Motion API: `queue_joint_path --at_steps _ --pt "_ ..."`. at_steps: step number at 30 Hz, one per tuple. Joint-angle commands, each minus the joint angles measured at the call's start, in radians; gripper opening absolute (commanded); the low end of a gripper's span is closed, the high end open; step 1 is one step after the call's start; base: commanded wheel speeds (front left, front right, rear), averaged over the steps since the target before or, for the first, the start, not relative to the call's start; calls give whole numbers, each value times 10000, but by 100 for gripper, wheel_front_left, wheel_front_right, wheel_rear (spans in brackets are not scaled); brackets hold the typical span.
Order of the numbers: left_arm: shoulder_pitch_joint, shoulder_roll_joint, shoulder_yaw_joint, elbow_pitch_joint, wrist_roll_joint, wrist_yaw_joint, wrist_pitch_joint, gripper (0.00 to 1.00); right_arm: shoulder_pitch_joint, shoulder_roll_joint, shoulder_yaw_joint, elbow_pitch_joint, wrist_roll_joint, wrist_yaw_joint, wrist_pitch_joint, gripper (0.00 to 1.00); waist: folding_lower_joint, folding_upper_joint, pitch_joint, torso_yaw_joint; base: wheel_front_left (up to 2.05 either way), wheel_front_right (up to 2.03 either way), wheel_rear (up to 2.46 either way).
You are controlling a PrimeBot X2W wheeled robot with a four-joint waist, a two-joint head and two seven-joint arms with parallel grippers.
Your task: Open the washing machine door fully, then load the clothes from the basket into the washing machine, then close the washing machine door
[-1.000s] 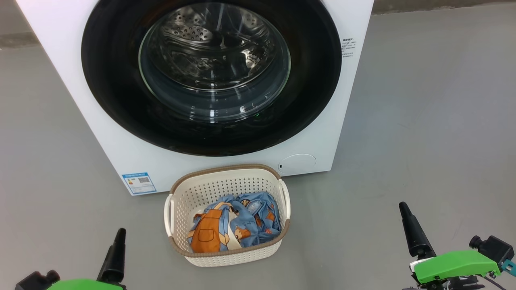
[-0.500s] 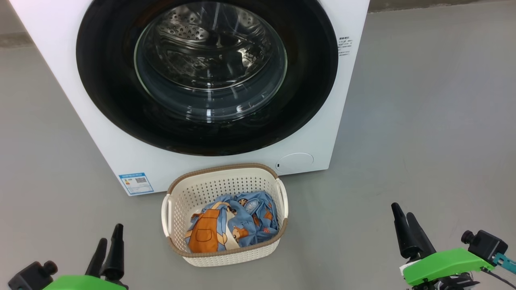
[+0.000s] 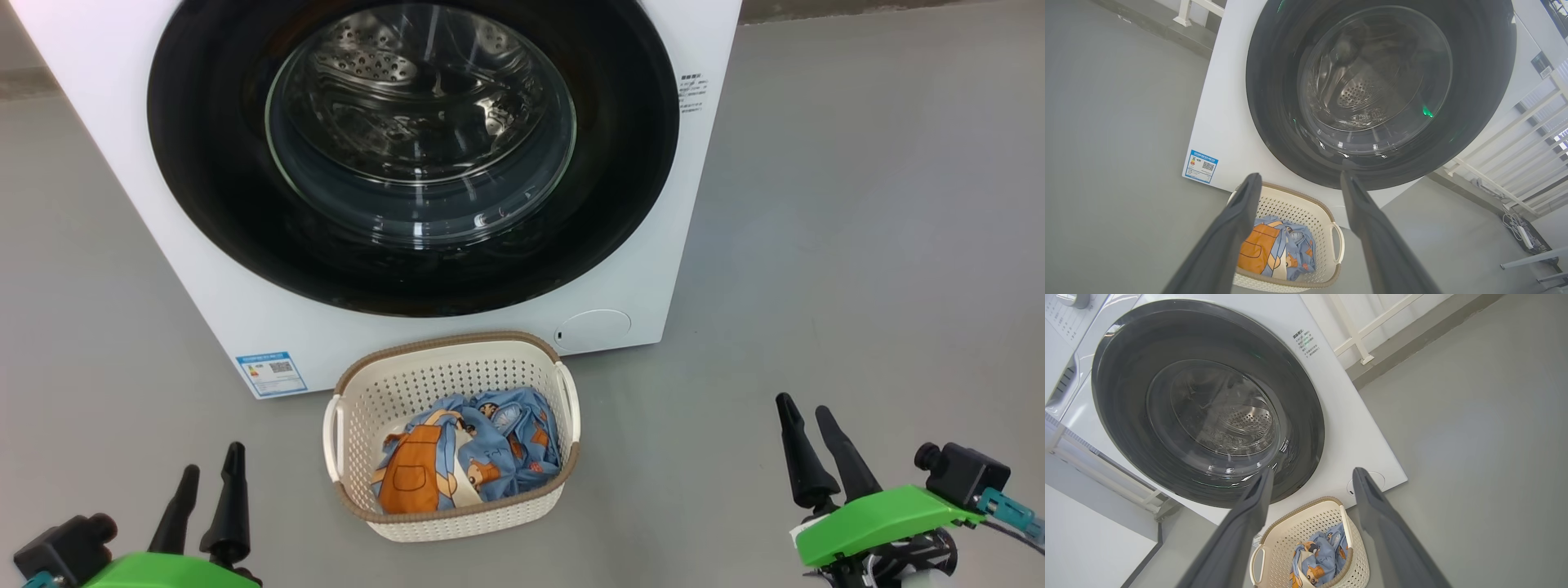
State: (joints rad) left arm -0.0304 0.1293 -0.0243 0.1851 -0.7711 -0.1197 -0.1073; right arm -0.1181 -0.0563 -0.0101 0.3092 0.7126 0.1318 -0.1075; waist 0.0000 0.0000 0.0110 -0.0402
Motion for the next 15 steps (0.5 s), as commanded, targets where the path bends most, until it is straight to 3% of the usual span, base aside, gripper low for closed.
queue_joint_path --at_steps 1,15 --pt "-329 265 196 -359 320 -64 -135 100 -549 -13 220 -251 -354 -7 -143 100 0 0 -2 -2 0 0 0" --pt "-253 347 342 -644 2095 -77 -547 100 -776 6 188 -178 -2122 -8 -552 100 0 0 122 144 0 0 0"
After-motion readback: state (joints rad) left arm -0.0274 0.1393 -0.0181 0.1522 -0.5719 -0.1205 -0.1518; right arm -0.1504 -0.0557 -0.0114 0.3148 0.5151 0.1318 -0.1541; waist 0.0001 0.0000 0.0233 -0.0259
